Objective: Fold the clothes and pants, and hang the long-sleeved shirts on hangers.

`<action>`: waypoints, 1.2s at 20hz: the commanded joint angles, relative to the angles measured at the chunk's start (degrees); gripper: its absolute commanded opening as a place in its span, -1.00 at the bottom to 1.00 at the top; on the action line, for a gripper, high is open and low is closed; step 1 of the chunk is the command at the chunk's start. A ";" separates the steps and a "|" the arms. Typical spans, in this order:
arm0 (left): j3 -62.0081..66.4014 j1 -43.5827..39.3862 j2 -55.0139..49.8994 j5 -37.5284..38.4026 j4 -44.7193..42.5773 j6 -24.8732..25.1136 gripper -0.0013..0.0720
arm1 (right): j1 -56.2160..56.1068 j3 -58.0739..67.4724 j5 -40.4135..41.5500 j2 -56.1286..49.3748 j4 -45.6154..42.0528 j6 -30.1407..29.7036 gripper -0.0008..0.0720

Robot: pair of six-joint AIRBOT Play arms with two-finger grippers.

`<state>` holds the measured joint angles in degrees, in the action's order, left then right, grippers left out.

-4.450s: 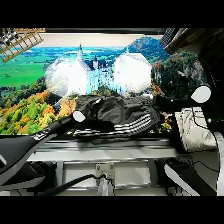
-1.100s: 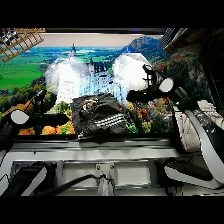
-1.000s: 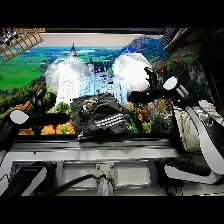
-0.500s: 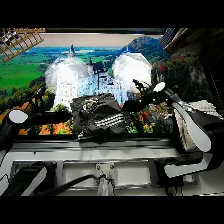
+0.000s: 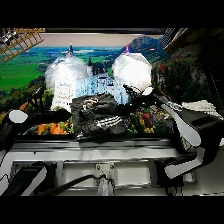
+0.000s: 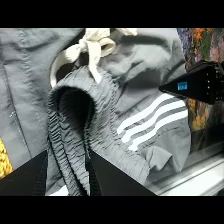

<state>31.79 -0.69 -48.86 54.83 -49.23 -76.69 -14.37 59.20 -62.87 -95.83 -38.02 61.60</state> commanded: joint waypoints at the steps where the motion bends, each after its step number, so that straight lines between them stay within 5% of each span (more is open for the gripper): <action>1: -0.02 0.02 0.04 -0.02 0.02 0.02 -0.28 | 0.96 0.92 0.46 0.50 -0.15 2.23 -0.90; 14: -0.02 0.02 0.04 -0.72 0.04 0.00 -0.28 | 20.72 8.35 -3.54 7.17 -9.55 11.45 -0.90; 24: -0.02 0.02 0.04 -1.79 0.07 0.00 -0.28 | 36.74 31.87 -13.25 7.78 -27.63 30.56 -0.90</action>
<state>31.79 -0.69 -48.86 53.39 -49.15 -76.69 17.50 85.14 -72.01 -88.47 -61.73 85.71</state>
